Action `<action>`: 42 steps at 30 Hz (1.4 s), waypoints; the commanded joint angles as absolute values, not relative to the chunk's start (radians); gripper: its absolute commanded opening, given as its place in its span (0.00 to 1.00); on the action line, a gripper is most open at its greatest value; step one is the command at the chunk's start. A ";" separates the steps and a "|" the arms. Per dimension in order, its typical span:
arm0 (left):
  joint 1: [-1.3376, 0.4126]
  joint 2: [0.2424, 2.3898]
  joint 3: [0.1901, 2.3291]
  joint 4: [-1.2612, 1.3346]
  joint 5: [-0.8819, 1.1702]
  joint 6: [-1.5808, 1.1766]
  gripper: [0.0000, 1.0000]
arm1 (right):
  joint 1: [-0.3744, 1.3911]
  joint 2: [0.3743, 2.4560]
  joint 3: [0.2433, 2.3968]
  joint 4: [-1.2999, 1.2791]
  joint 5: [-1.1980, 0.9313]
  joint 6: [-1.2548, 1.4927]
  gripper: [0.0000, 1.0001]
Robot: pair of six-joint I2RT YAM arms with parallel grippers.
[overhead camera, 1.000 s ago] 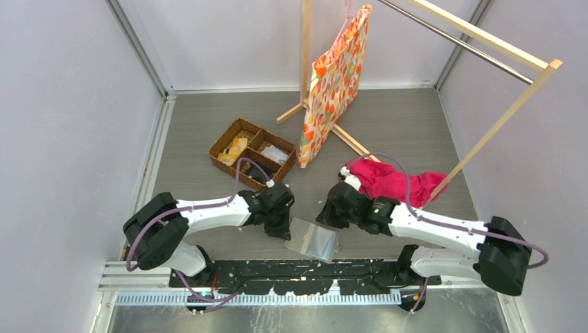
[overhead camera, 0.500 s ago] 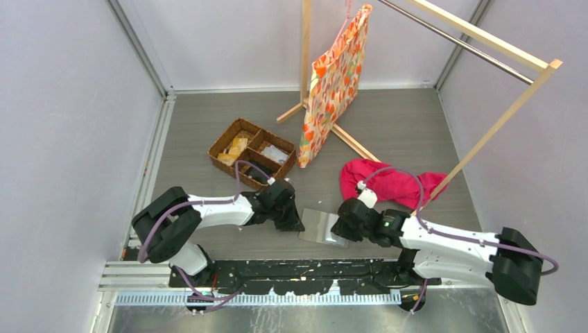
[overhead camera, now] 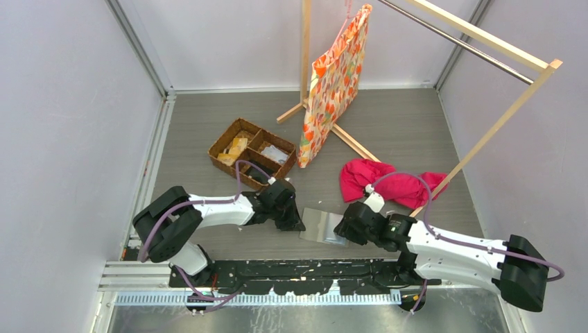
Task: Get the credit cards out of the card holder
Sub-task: Open the card holder at the center of the board.
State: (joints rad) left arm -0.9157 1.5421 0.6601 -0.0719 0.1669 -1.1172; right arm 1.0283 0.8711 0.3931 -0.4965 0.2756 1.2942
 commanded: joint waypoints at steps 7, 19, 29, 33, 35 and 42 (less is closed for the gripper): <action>-0.910 1.586 0.633 -0.186 0.038 -1.059 0.01 | 1.029 0.895 0.392 -0.440 0.298 1.299 0.56; -0.911 1.585 0.647 -0.210 0.035 -1.037 0.01 | 1.029 0.947 0.463 -0.358 0.239 1.206 0.49; -0.911 1.561 0.646 -0.227 0.028 -1.020 0.00 | 1.028 0.990 0.544 -0.356 0.212 1.153 0.49; -0.911 1.552 0.643 -0.223 0.038 -1.011 0.01 | 1.028 1.021 0.550 -0.329 0.201 1.152 0.49; -0.911 1.548 0.644 -0.226 0.042 -1.002 0.01 | 1.030 1.030 0.554 -0.329 0.207 1.155 0.49; -0.911 1.524 0.648 -0.249 0.044 -0.991 0.01 | 1.029 0.984 0.536 -0.416 0.287 1.200 0.42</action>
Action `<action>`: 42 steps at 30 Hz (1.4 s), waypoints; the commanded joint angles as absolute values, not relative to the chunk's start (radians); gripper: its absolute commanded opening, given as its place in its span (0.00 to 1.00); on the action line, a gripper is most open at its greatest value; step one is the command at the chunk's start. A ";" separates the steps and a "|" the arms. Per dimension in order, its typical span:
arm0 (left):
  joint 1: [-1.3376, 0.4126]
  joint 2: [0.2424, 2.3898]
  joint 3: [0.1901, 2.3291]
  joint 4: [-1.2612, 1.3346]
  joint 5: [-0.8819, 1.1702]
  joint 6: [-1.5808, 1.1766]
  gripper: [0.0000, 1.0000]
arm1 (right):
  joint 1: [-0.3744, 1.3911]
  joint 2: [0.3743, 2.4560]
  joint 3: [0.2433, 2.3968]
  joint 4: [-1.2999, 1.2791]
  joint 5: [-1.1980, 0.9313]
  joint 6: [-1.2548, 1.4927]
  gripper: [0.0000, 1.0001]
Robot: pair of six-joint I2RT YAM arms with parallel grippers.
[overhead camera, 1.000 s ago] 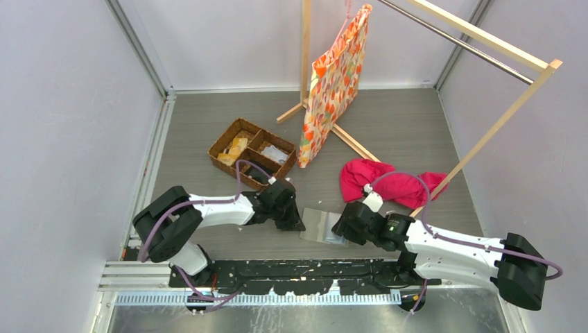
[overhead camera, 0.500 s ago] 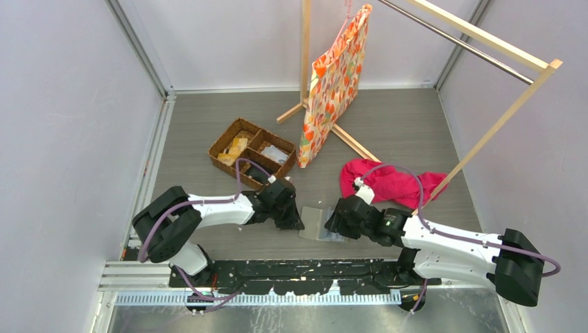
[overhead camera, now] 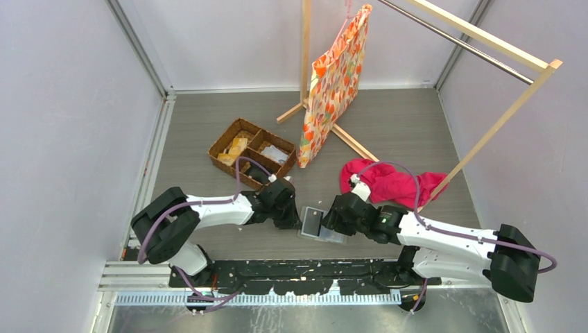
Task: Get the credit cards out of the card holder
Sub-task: Open the card holder at the center of the board, then remove the credit card from the card holder.
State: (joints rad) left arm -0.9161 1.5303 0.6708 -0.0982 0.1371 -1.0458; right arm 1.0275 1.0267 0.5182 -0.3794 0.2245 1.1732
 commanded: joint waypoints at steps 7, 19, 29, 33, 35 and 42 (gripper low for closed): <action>-0.915 1.437 0.662 -0.325 0.024 -0.962 0.03 | 1.030 0.869 0.521 -0.630 0.389 1.259 0.42; -0.965 1.195 0.743 -0.602 -0.193 -0.932 0.33 | 1.028 0.978 0.608 -0.352 0.230 1.140 0.37; -0.968 1.221 0.732 -0.282 0.033 -0.880 0.29 | 0.904 1.216 0.538 -0.004 0.017 1.152 0.34; -0.953 1.280 0.686 -0.135 0.084 -0.901 0.26 | 0.876 1.254 0.488 0.074 -0.026 1.170 0.33; -0.934 1.313 0.679 -0.117 0.093 -0.903 0.25 | 0.873 1.274 0.467 0.097 -0.031 1.184 0.32; -0.901 1.460 0.690 -0.148 0.110 -0.898 0.20 | 0.874 1.282 0.405 0.132 -0.008 1.227 0.32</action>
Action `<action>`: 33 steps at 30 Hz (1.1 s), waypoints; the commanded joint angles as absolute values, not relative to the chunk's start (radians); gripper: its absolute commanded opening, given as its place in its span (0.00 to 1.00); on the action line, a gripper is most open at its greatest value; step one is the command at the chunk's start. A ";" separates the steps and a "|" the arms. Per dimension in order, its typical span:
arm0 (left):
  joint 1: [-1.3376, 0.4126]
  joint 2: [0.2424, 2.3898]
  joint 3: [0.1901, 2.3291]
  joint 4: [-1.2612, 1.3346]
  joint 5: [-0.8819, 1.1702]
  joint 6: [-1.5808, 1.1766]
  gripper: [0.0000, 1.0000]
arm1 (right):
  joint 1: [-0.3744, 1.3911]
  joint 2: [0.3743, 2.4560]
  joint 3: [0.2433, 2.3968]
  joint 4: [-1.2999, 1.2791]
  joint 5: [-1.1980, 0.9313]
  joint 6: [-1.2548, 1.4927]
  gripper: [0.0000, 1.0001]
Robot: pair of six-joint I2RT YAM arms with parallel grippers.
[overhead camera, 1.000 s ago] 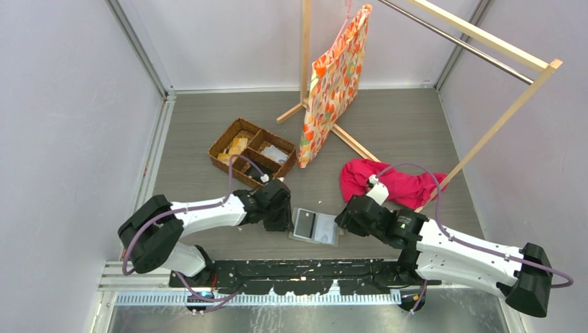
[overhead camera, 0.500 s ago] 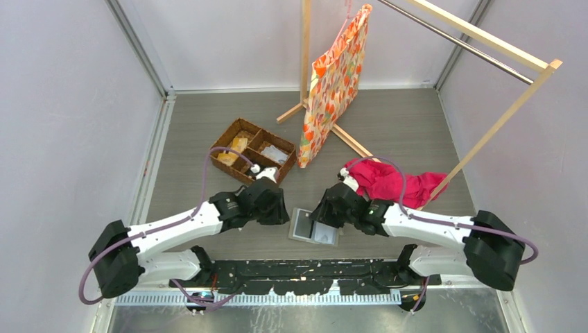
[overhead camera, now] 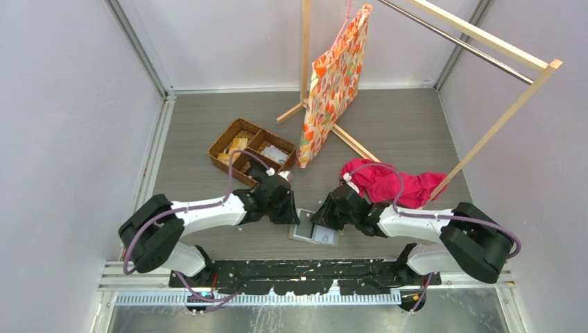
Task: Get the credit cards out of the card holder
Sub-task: Remove the credit card from the card holder.
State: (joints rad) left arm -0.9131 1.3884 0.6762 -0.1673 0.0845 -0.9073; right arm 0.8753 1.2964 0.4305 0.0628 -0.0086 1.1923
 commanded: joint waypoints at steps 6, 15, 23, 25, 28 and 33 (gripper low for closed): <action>-0.899 1.523 0.679 -0.122 0.122 -0.916 0.19 | 0.874 1.278 0.379 0.141 0.027 1.234 0.32; -0.899 1.559 0.702 -0.158 0.123 -0.901 0.18 | 0.874 1.292 0.316 0.280 0.018 1.287 0.21; -0.899 1.585 0.703 -0.166 0.114 -0.902 0.18 | 0.874 1.199 0.253 0.288 0.058 1.308 0.01; -0.898 1.587 0.703 -0.172 0.110 -0.903 0.18 | 0.874 1.182 0.235 0.287 0.062 1.313 0.01; -0.895 1.591 0.704 -0.187 0.102 -0.904 0.18 | 0.874 1.154 0.210 0.276 0.072 1.319 0.01; -0.888 1.601 0.698 -0.197 0.104 -0.906 0.17 | 0.873 1.101 0.166 0.251 0.081 1.322 0.01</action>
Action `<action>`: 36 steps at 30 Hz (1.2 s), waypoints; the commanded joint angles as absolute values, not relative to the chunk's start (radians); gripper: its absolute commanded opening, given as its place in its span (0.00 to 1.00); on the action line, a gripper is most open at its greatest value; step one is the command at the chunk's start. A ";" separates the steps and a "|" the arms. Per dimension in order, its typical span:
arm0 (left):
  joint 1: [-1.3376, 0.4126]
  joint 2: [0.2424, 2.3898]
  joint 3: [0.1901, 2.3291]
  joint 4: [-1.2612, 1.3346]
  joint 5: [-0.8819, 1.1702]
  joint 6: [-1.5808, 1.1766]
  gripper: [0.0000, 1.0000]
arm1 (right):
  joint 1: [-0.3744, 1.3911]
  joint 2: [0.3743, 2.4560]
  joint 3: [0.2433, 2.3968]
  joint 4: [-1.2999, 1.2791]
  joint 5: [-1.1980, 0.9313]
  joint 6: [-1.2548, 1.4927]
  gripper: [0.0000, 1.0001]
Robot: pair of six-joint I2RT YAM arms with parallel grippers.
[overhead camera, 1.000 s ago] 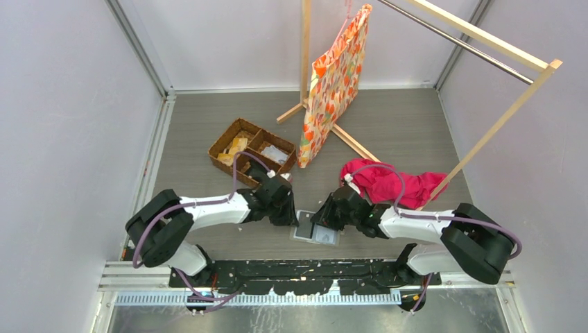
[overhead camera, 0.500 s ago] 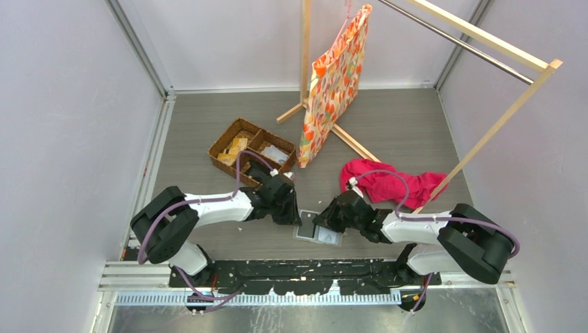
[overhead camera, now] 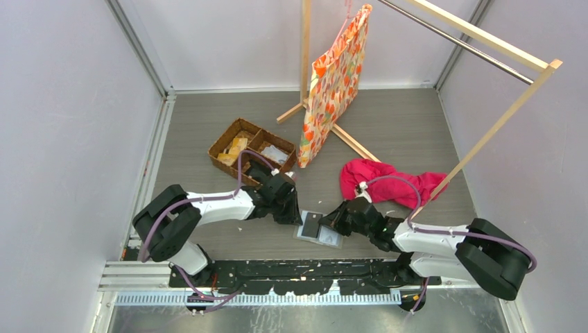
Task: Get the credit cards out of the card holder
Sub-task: Remove the credit card from the card holder.
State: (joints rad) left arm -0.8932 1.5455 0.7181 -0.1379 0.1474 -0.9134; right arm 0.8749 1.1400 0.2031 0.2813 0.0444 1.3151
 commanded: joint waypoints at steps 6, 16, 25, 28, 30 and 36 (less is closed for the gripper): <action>-0.884 1.610 0.699 -0.199 0.107 -0.905 0.17 | 0.873 0.991 0.129 0.166 0.093 1.322 0.01; -0.883 1.525 0.685 -0.133 0.165 -0.887 0.21 | 0.873 0.928 0.073 0.245 0.075 1.317 0.01; -0.884 1.453 0.737 -0.137 0.274 -0.820 0.37 | 0.857 1.111 0.091 0.483 -0.038 1.246 0.01; -0.884 1.502 0.736 -0.083 0.336 -0.821 0.31 | 0.843 1.193 0.114 0.542 -0.089 1.232 0.01; -0.884 1.538 0.728 -0.033 0.354 -0.834 0.25 | 0.835 1.239 0.123 0.587 -0.119 1.232 0.01; -0.882 1.577 0.724 -0.026 0.316 -0.824 0.07 | 0.829 1.310 0.144 0.618 -0.161 1.237 0.01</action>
State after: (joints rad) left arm -0.8871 1.5650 0.7147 -0.0677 0.3187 -0.8474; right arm 0.8333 1.2804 0.1246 0.5835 -0.1123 1.2606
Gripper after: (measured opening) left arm 0.128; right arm 0.017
